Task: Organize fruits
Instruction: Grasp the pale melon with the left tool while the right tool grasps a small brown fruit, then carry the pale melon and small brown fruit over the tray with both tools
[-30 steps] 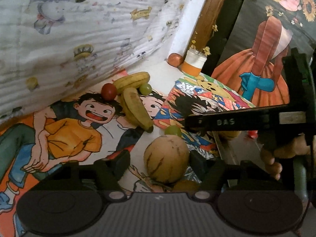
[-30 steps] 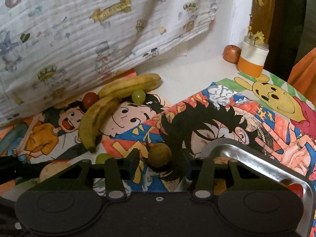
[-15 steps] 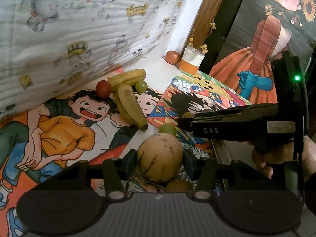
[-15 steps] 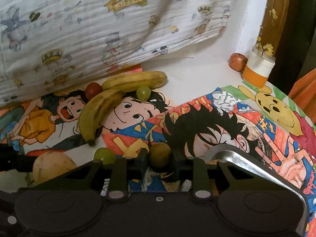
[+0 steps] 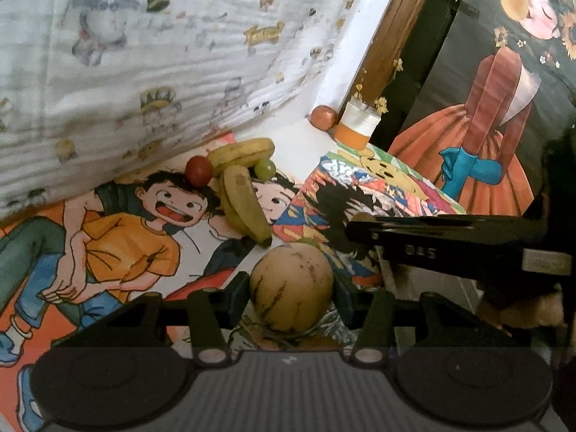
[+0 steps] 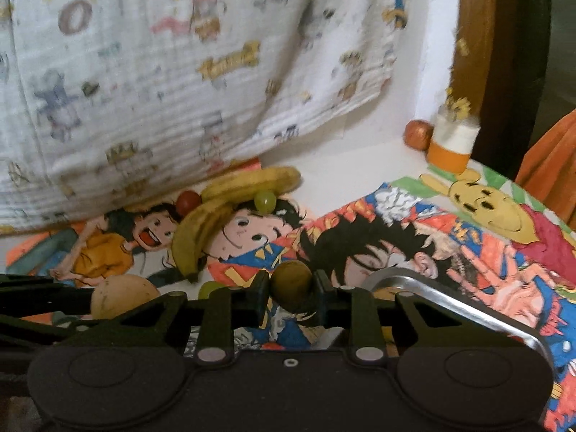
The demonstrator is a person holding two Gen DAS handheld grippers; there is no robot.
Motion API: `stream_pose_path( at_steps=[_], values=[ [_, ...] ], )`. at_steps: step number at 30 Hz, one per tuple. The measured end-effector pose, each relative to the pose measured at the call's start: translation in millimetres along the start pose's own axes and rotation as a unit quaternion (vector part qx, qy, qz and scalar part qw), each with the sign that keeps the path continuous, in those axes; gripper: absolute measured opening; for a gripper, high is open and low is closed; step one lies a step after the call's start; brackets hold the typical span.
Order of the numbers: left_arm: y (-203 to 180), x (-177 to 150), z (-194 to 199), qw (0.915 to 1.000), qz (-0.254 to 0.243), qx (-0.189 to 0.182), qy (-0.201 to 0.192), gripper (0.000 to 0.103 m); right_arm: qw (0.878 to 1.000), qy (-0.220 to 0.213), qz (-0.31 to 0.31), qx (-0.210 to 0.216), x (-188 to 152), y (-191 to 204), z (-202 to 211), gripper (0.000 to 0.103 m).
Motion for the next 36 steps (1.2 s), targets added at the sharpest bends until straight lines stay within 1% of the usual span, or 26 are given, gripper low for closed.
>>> stream_pose_path(
  at_steps=[8, 18, 23, 28, 36],
  values=[
    [-24.4, 4.0, 13.4, 0.9997, -0.019, -0.002, -0.012, 0.054, 0.999, -0.029, -0.02, -0.006, -6.6, -17.8, 37.3, 0.028],
    [-61.6, 2.2, 22.3, 0.9991, -0.04, -0.004, -0.016, 0.054, 0.998, -0.05, -0.04, -0.024, -28.8, -46.9, 72.5, 0.029],
    [-80.9, 0.4, 17.7, 0.9986, -0.05, -0.009, -0.013, 0.055, 0.997, -0.048, -0.049, -0.048, -42.1, -65.2, 78.6, 0.029],
    [-97.9, -4.1, 5.5, 0.998, -0.061, -0.017, -0.003, 0.055, 0.994, -0.044, -0.072, -0.063, -55.2, -86.8, 80.5, 0.029],
    [-115.7, -15.0, -22.0, 0.9959, -0.078, -0.035, 0.03, 0.055, 0.99, -0.031, -0.108, -0.082, -73.7, -111.2, 70.5, 0.029]
  ],
)
Point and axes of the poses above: each gripper's, at about its wrist camera, not at the fingertips, and z roughly against the way its jaws point, y to its left, x to its top, the point moved 1 cm from there along -z, roughly the way its jaws point, and after that the axes turned 2 degrees about -y, right-handed, at the moved point
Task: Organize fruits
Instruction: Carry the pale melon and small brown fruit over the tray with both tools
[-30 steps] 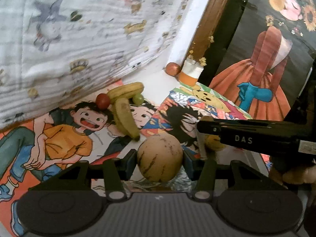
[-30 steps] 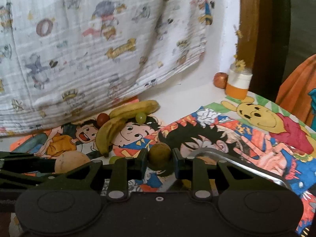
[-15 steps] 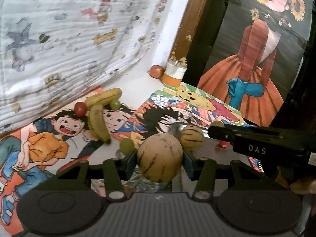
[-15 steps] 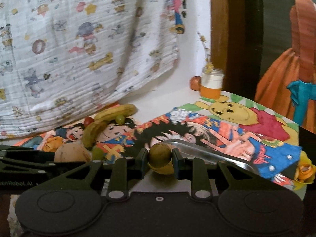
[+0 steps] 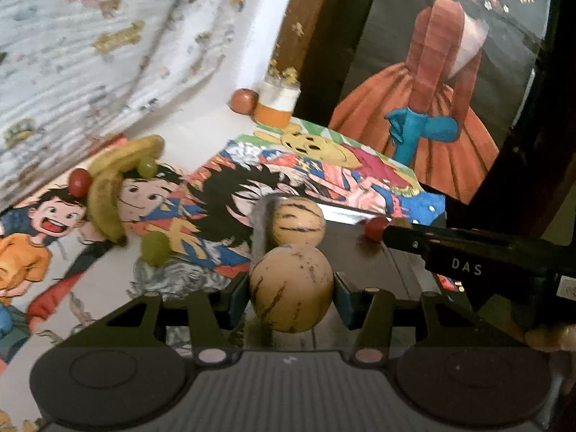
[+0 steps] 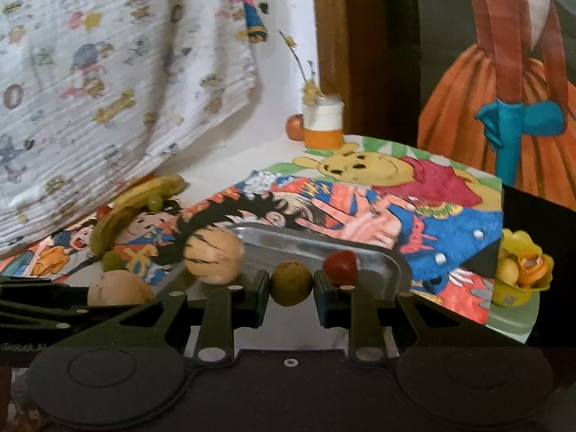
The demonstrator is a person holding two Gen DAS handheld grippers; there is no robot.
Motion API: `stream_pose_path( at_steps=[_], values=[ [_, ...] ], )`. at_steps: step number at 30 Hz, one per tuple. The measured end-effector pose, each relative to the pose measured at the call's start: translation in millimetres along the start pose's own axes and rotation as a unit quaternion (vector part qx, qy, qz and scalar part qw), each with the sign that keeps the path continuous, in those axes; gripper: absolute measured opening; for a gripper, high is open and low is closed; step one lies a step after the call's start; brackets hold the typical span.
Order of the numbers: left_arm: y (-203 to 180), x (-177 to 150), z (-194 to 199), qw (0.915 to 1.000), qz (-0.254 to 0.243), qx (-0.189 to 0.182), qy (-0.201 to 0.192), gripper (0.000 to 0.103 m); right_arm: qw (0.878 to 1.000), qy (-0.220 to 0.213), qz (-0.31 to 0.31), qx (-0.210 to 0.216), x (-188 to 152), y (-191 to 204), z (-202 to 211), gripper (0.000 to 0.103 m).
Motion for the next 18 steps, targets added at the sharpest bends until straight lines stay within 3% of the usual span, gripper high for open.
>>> stream_pose_path(
  at_steps=[18],
  values=[
    [-14.1, -5.3, -40.5, 0.9995, -0.024, -0.009, 0.02, 0.055, 1.0, 0.018, -0.014, -0.014, -8.8, -17.0, -25.2, 0.029]
  ],
)
Point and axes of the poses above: each gripper's, at about its wrist camera, not at the fingertips, and z roughly against the way its jaws point, y to its left, x to its top, the point moved 1 cm from there along -z, roughly the way its jaws point, and after that the axes turned 2 degrees about -y, right-handed, at the moved point
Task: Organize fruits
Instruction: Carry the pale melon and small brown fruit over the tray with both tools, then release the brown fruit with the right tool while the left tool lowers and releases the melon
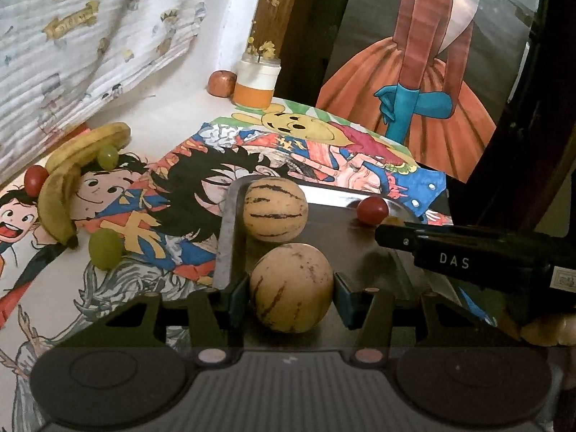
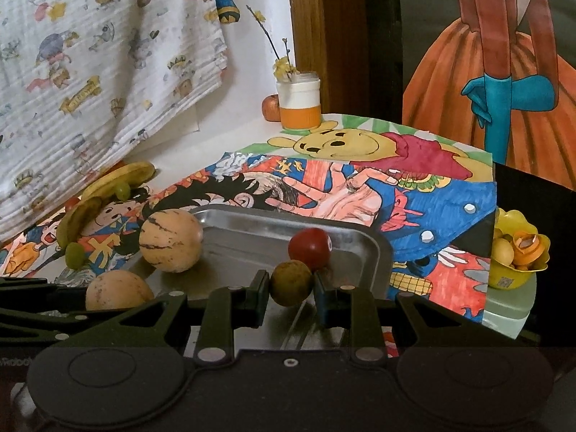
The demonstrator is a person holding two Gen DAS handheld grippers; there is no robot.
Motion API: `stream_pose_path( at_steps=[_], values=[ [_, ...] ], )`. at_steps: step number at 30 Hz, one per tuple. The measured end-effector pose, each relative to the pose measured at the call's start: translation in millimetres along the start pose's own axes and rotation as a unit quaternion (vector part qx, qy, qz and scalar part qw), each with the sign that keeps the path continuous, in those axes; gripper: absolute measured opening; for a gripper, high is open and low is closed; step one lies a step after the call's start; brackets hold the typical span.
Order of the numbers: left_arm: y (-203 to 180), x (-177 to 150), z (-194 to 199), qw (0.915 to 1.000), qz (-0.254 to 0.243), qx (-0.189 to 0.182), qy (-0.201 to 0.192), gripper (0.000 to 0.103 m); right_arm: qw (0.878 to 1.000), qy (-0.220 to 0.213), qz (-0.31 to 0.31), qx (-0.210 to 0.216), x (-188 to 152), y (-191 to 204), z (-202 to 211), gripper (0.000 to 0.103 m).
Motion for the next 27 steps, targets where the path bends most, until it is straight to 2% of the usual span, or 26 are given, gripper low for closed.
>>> stream_pose_path(
  at_steps=[15, 19, 27],
  values=[
    [0.9, 1.2, -1.0, 1.0, 0.004, -0.002, 0.004, 0.055, 1.0, 0.003, -0.004, -0.003, -1.6, -1.5, 0.9, 0.03],
    [2.2, 1.6, 2.0, 0.9999, 0.013, -0.007, 0.003, 0.06, 1.0, -0.003, -0.005, -0.006, -0.9, -1.2, 7.2, 0.032],
    [2.5, 6.4, 24.3, 0.9994, 0.027, -0.006, -0.021, 0.071, 1.0, -0.027, -0.001, -0.014, 3.2, 4.0, 31.8, 0.047]
  ],
)
Point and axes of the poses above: each gripper's, at about its wrist camera, not at the fingertips, and z roughly against the way its jaws point, y to its left, x to its top, the point moved 1 cm from there along -z, roughly the way its jaws point, and after that the axes turned 2 degrees about -y, right-handed, at the moved point
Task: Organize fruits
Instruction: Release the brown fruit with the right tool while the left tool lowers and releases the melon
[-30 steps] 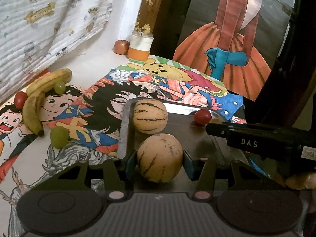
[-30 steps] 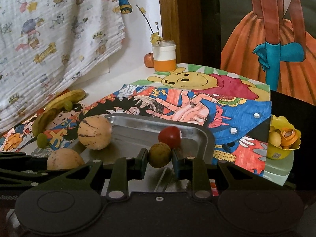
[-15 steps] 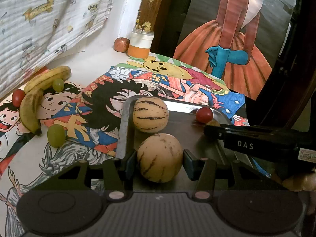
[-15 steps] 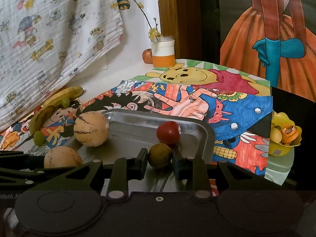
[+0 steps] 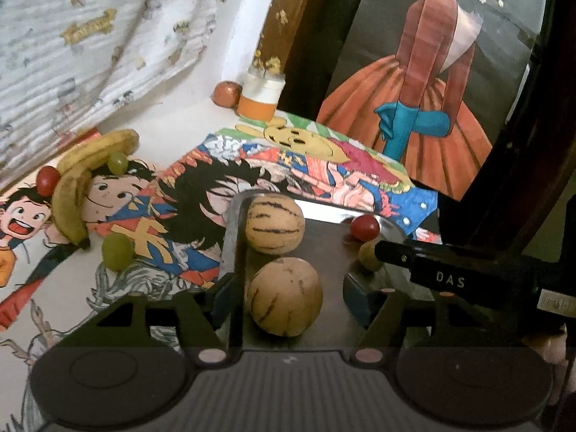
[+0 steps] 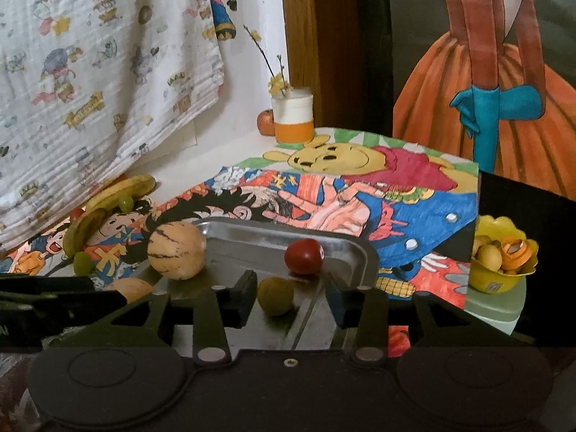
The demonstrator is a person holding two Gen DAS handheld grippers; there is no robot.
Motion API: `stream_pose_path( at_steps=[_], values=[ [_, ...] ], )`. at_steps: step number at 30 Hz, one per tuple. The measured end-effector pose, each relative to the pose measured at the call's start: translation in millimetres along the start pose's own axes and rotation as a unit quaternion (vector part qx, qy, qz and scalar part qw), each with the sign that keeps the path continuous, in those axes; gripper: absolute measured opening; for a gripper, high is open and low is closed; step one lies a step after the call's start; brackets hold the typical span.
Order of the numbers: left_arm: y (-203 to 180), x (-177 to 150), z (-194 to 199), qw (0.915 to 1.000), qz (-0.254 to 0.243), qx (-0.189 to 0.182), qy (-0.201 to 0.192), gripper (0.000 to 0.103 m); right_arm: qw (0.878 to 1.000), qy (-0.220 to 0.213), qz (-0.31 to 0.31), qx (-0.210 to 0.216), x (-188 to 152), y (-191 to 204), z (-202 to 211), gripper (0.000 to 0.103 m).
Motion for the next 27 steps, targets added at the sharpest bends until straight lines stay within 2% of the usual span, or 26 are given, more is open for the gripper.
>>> stream_pose_path(
  at_steps=[14, 20, 27],
  values=[
    [10.4, 9.5, 61.2, 0.9963, 0.024, 0.046, -0.068, 0.102, 0.999, -0.047, 0.008, 0.013, 6.5, 19.5, 65.0, 0.085],
    [17.1, 5.4, 91.5, 0.9939, 0.037, 0.059, -0.086, 0.103, 0.998, -0.058, 0.011, 0.022, 0.0, 36.4, 101.2, 0.102],
    [31.7, -11.7, 125.2, 0.9915, 0.045, 0.078, -0.094, 0.103, 0.998, -0.057, 0.007, 0.026, -17.3, 60.9, 134.1, 0.102]
  ],
)
Point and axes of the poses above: each gripper's, at about its wrist camera, not at the fingertips, and z roughly against the way its jaws point, y to its left, x to its top, the point moved 1 cm from there along -z, roughly the way its jaws point, and after that the axes turned 2 degrees about -y, right-handed, at the moved point
